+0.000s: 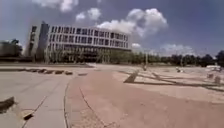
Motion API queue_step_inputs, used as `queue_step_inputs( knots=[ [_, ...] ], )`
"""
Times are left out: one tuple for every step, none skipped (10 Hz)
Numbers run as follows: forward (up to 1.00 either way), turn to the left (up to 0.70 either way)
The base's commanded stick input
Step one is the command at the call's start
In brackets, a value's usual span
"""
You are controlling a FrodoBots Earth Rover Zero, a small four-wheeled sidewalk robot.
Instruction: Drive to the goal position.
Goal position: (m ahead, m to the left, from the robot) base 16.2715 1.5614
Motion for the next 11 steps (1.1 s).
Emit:
queue_step_inputs(
  knots=[
    [0.85,0.0],
    [0.85,0.0],
    [0.85,0.0],
    [0.85,0.0],
    [0.85,0.0],
    [0.85,0.0],
    [0.85,0.0],
    [0.85,0.0],
    [0.85,0.0],
    [0.85,0.0],
    [0.85,0.0]
  ],
)
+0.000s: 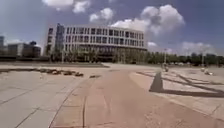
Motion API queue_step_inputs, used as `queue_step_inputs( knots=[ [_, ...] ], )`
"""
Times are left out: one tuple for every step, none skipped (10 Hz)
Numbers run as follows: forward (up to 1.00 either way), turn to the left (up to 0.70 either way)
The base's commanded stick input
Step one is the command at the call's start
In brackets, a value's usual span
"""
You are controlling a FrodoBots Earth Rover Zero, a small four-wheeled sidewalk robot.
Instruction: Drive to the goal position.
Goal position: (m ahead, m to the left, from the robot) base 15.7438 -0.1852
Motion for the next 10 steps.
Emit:
queue_step_inputs(
  knots=[
    [0.85,0.0],
    [0.85,0.0],
    [0.85,0.0],
    [0.85,0.0],
    [0.85,-0.01],
    [0.85,-0.12],
    [0.85,-0.24],
    [0.85,-0.31],
    [0.85,-0.31],
    [0.85,-0.31]
  ],
)
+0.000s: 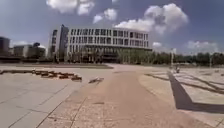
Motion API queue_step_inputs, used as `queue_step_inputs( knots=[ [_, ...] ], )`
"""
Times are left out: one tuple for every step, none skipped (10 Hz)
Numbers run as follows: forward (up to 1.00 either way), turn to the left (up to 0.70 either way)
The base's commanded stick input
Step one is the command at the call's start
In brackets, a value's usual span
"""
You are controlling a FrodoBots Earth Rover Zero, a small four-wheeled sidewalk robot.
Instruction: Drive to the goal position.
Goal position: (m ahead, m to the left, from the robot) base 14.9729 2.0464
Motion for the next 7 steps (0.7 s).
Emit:
queue_step_inputs(
  knots=[
    [0.85,-0.03],
    [0.85,0.0],
    [0.85,0.0],
    [0.85,0.0],
    [0.85,0.0],
    [0.85,0.0],
    [0.85,0.0]
  ],
)
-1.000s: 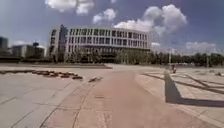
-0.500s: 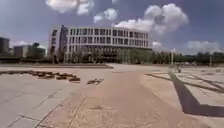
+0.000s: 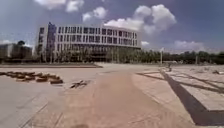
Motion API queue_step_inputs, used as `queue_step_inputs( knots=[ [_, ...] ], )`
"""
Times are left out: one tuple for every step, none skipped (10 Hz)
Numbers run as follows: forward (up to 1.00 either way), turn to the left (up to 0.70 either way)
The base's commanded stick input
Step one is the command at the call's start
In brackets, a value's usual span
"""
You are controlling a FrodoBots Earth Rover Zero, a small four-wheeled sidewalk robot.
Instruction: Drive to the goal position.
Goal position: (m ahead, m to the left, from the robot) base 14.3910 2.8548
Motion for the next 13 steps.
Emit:
queue_step_inputs(
  knots=[
    [0.85,-0.14],
    [0.85,-0.31],
    [0.85,-0.31],
    [0.85,-0.31],
    [0.85,-0.26],
    [0.85,0.0],
    [0.85,0.0],
    [0.85,0.0],
    [0.85,0.0],
    [0.85,0.0],
    [0.85,0.0],
    [0.85,0.0],
    [0.85,0.0]
  ],
)
